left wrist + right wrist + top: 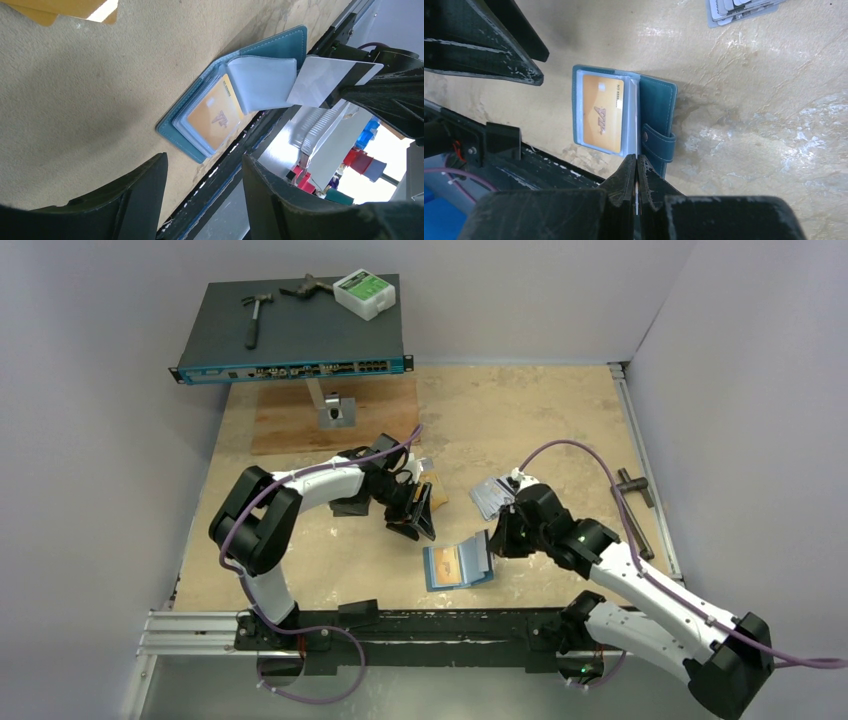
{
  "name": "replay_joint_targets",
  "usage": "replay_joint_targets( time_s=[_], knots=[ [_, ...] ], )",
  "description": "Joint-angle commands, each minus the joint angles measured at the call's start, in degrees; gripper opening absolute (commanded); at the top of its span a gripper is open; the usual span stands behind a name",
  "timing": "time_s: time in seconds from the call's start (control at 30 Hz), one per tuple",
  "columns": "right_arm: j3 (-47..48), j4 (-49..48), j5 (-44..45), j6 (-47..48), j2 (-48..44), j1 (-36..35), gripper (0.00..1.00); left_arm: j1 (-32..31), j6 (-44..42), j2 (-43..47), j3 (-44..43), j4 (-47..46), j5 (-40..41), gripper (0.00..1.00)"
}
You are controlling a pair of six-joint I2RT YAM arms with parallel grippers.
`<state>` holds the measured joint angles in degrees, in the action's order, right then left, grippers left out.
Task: Put the credit cards into the card holder
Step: Insert the credit card into the card holder.
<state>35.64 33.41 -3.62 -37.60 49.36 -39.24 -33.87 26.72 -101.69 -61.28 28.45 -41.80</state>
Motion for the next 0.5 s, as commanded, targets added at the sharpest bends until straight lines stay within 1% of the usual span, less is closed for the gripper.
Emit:
replay_joint_targets(
  time_s=[0.0,0.13,0.47],
  knots=[
    [4.1,2.5,6.0,-1.2,1.9,-2.2,0.00,0.5,-1.2,1.2,-1.7,0.4,-1.8,0.55],
    [6.5,5.1,9.0,-0.7,3.2,-3.1,0.00,0.5,-1.0,1.3,-1.6,0.2,-2.0,0.55],
    [6.0,4.7,8.4,-0.4,2.3,-3.3,0.00,0.6,-0.8,1.8,-1.4,0.0,-2.4,0.54]
  ],
)
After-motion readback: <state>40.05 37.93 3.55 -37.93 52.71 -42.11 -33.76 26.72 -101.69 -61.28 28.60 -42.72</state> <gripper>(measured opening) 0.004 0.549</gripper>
